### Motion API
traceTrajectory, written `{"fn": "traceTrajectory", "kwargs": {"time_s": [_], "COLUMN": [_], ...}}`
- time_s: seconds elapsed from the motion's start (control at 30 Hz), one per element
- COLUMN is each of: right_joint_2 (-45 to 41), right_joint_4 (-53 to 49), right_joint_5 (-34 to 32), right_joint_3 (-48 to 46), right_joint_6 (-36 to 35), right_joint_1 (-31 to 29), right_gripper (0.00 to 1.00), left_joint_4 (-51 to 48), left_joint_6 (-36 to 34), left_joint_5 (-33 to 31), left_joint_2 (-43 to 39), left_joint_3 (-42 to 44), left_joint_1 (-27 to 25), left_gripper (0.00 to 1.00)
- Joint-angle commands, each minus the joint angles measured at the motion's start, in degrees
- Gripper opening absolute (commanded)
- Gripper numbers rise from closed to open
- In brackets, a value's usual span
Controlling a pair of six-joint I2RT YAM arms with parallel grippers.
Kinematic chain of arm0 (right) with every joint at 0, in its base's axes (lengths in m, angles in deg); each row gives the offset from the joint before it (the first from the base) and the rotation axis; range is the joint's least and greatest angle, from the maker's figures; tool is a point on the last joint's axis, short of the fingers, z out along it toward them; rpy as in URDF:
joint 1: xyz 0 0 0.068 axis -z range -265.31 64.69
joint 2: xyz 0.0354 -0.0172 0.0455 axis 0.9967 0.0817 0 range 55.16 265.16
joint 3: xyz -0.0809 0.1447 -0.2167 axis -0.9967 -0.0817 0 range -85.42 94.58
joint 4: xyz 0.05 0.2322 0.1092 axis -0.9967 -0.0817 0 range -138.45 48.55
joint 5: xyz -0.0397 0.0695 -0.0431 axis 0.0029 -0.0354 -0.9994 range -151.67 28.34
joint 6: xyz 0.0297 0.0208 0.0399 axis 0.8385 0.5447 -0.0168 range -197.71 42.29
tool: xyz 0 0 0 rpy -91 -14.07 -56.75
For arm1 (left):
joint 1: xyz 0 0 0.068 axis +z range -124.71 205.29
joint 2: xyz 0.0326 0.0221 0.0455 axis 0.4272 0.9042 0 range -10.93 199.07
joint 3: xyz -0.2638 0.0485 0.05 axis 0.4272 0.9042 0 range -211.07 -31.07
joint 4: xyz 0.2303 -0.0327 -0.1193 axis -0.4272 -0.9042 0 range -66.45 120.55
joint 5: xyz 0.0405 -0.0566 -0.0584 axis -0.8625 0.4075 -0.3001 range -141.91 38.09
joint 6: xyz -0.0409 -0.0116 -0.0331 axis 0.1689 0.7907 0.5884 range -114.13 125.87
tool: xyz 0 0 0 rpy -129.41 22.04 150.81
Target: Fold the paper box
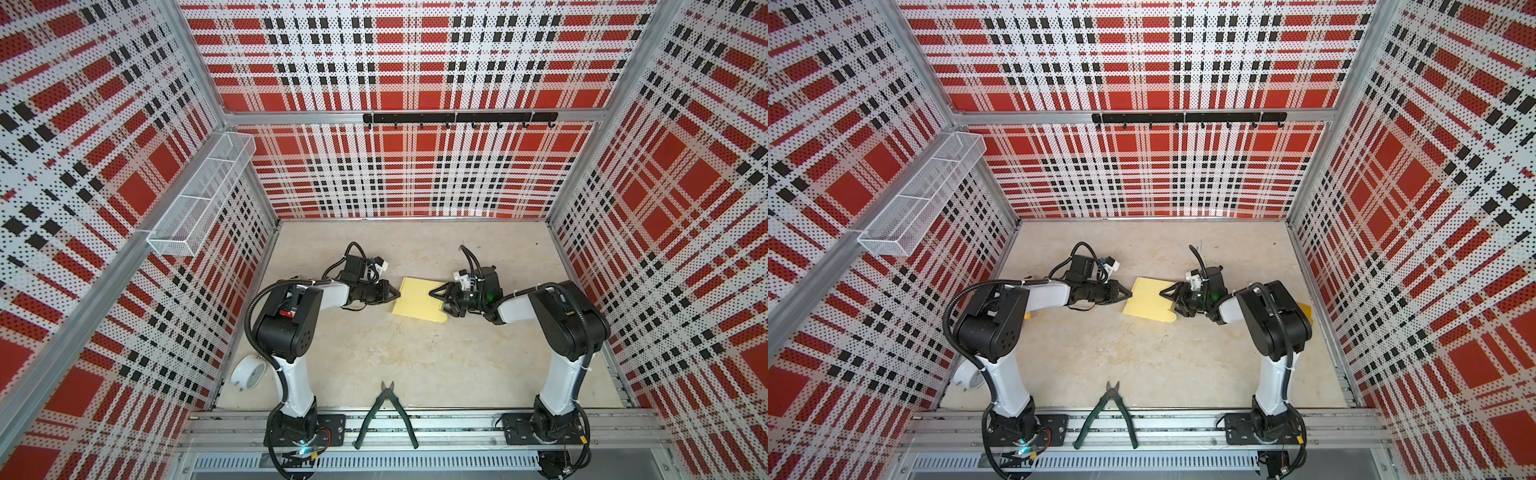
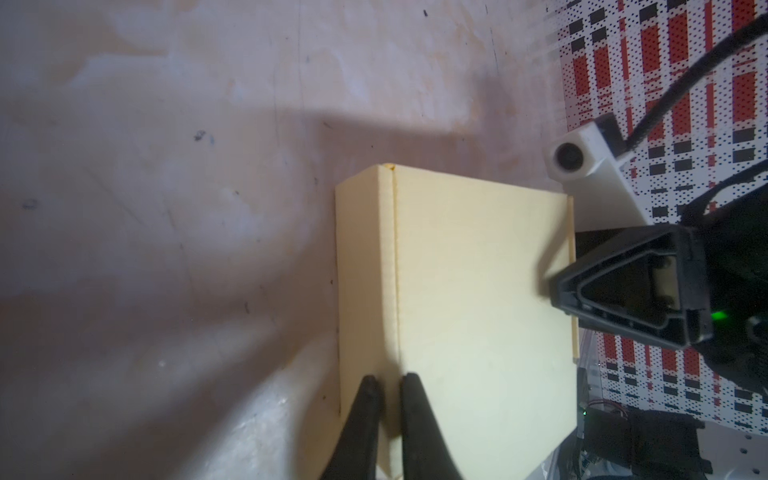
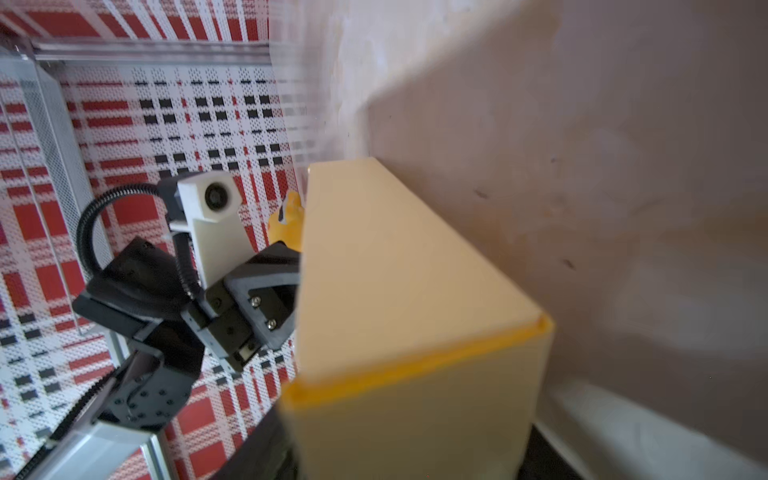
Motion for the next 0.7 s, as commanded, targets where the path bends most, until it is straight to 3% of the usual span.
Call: {"fn": "traceTrajectory", "kwargs": {"time_s": [0.0, 0.03, 0.17, 0.3, 0.43, 0.53, 0.57, 0.67], "right_joint_2": [0.63, 0.2, -1.83, -5.52, -9.66, -9.89, -9.18, -6.75], "right_joint_4": [9.14, 9.05, 7.5, 7.94, 7.89, 16.41, 22.53, 37.26], "right_joint_5": [2.03, 2.5, 4.69, 8.05, 12.67, 15.82, 16.36, 16.94], "right_joint_3": [0.46, 0.43, 0.54, 1.16, 1.58, 1.91, 1.83, 1.99], "right_joint_6": [4.41, 4.31, 4.61, 8.52, 14.86, 25.53, 30.76, 42.71], "right_joint_1": [-0.36, -0.2, 1.55, 4.32, 7.46, 9.53, 9.98, 10.03], "right_gripper": [0.45, 0.42, 0.37, 0.39, 0.43, 0.46, 0.46, 0.42], "left_joint_4": [-5.74, -5.74, -9.08, -18.55, -23.88, -36.29, -37.72, -37.56], "left_joint_6": [-0.88, -1.37, -7.65, -28.04, -61.09, -100.82, -109.73, -126.82], "left_joint_5": [-2.47, -2.85, -0.71, 3.06, 7.82, 11.81, 12.76, 15.94], "left_joint_2": [2.32, 1.6, -3.47, -11.09, -16.55, -17.14, -16.97, -14.97], "left_joint_3": [1.76, 1.69, -2.37, -11.06, -18.03, -24.22, -25.76, -30.63], "left_joint_1": [-1.18, -1.18, 0.64, 4.81, 6.78, 7.39, 7.74, 8.55], "left_gripper": [0.14, 0.15, 0.34, 0.47, 0.57, 0.64, 0.66, 0.7]}}
